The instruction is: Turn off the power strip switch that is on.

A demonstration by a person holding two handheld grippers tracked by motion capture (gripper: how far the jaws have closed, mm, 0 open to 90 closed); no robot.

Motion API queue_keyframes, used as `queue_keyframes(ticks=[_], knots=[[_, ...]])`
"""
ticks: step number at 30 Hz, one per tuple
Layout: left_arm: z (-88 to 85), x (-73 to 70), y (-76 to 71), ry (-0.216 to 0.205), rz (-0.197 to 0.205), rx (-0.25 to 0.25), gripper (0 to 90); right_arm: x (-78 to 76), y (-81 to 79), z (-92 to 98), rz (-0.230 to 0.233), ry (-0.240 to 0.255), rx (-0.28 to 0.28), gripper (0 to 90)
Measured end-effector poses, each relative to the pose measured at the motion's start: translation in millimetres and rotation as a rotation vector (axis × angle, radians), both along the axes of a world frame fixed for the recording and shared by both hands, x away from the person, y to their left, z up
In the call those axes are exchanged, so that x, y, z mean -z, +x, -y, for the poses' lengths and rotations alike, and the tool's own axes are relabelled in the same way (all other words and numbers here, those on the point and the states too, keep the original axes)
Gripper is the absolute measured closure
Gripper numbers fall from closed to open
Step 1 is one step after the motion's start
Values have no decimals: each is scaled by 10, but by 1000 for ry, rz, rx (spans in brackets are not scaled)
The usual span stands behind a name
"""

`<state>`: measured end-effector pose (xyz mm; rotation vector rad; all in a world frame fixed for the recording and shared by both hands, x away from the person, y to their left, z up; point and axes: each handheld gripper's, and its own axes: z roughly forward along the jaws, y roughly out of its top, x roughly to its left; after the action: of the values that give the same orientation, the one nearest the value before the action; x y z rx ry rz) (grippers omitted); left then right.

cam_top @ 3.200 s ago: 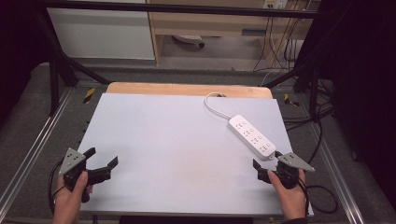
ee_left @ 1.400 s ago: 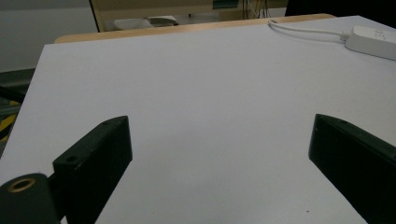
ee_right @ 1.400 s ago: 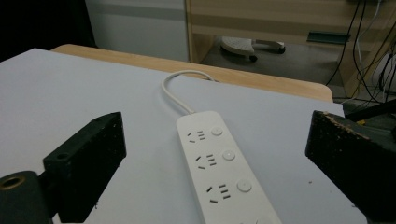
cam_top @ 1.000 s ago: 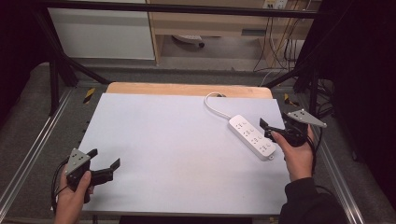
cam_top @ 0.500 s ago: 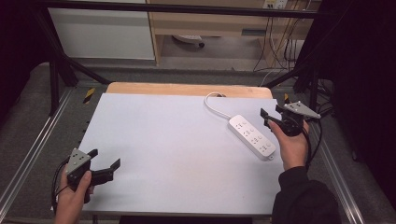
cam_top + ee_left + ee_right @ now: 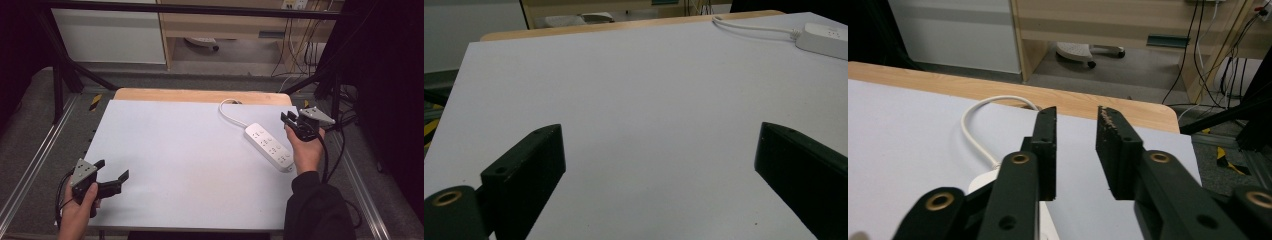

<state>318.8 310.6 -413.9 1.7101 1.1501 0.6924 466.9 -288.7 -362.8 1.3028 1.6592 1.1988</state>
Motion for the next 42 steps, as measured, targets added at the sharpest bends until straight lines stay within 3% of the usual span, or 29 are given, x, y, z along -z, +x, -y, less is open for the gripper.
queue_keyframes(ticks=[17, 33, 42], knots=[[-10, 3, 6, -1, -3, -1, 61, 185, 196, -121, -60, 1, 9, 900], [-18, 1, 3, 0, -4, -2, 61, 336, 255, -204, -125, -43, -2, 900], [-14, 4, 3, 3, -10, 0, 62, 430, 230, -230, -179, -40, -24, 900]])
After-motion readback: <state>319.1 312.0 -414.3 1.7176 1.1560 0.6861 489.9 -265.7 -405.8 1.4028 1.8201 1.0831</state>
